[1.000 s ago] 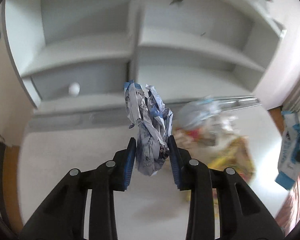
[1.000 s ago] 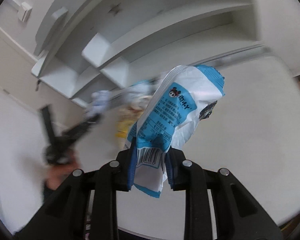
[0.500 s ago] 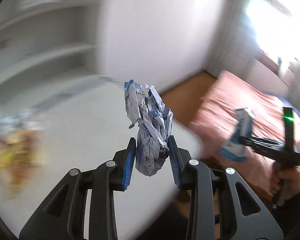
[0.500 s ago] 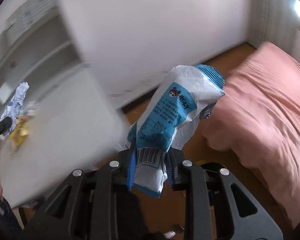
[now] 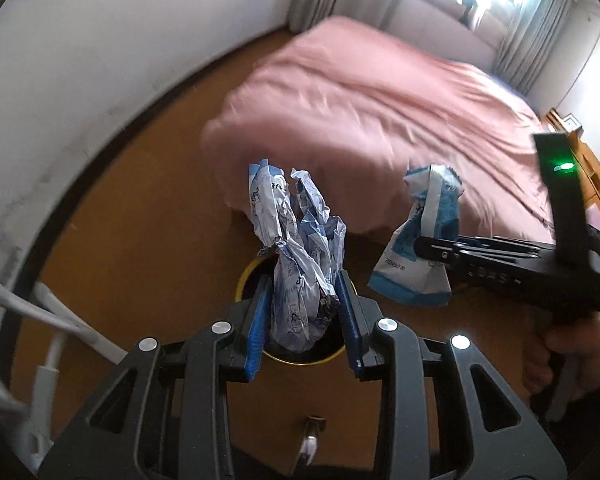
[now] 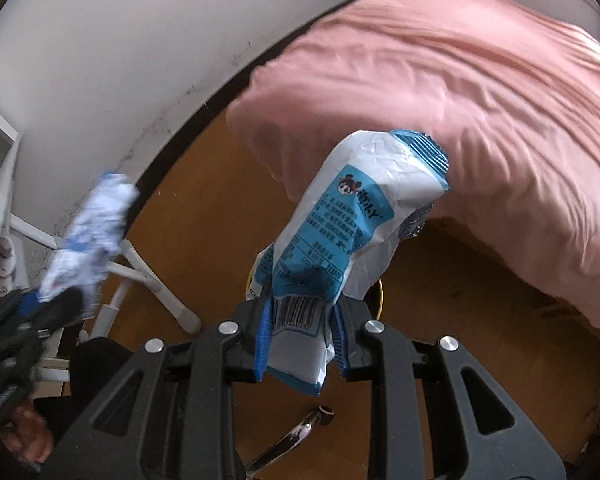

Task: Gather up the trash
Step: 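Carry both wrappers over the black bin and open both tools to drop them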

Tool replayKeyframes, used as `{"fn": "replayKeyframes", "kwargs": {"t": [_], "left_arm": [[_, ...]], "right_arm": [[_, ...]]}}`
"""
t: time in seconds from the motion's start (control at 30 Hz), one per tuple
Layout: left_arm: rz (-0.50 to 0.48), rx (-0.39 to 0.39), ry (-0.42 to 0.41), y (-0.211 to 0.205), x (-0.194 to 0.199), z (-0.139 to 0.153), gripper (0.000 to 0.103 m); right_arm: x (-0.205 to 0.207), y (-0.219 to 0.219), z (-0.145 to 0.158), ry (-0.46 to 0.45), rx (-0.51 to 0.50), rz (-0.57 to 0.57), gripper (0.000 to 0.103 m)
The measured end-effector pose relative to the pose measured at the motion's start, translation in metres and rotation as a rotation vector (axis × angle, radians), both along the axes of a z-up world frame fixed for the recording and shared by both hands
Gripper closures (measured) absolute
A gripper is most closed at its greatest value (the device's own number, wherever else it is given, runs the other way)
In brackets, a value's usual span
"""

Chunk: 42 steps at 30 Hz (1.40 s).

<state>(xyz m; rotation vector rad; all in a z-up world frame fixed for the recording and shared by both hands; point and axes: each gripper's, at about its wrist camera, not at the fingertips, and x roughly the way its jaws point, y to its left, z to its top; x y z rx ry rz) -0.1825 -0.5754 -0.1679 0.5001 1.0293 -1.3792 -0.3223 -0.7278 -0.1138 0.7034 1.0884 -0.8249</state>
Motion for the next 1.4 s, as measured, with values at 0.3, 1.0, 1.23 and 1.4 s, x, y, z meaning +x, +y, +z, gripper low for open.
{"fn": "replayKeyframes", "kwargs": {"t": [0.3,1.0,1.23,1.4], "left_arm": [[-0.065,0.126,0.000,-0.031,-0.022,-0.074,0.071],[-0.042,0.071,-0.004,-0.019,-0.018,-0.060,0.030],[0.016,0.041,-0.020,-0.006,0.002,-0.043,0.020],[0.062,0.015,-0.009,0.006,0.018,-0.026,0.019]], "right_arm": [[-0.002,-0.010,-0.042,0.014,0.062,-0.009,0.077],[-0.005,-0.017,-0.040,0.006,0.057,-0.032,0.077],[0.003,-0.016,-0.040,0.006,0.032,-0.030,0.040],[0.008,-0.013,-0.031,-0.005,0.022,-0.019,0.040]]}}
